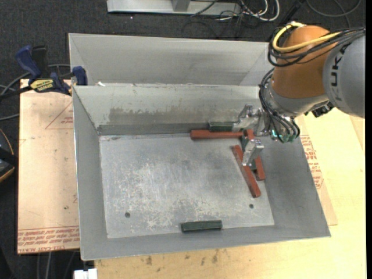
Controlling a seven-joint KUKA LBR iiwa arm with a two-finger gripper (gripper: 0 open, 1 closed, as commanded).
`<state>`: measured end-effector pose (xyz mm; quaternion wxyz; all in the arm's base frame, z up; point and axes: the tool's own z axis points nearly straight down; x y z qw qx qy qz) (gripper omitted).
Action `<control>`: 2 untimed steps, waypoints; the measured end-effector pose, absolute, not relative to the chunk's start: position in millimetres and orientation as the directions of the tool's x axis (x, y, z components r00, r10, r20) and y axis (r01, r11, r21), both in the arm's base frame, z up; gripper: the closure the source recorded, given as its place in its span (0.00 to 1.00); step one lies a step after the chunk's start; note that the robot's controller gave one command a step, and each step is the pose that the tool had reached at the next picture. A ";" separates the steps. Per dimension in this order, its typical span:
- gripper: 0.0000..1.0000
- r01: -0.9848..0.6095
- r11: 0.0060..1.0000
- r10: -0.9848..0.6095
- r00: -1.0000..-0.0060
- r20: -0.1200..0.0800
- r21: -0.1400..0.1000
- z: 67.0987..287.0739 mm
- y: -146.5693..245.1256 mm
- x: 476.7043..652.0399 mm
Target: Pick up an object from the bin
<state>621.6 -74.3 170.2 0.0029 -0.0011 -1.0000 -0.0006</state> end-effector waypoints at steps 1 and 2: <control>0.00 0.001 1.000 0.001 -1.000 -0.002 0.000 175.2 -74.2 623.3; 1.00 -0.049 0.999 -0.049 -0.999 -0.011 -0.001 80.7 -146.2 620.0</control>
Offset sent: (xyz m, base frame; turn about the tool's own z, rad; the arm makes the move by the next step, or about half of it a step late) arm -0.0068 -0.0713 -0.0984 -0.0527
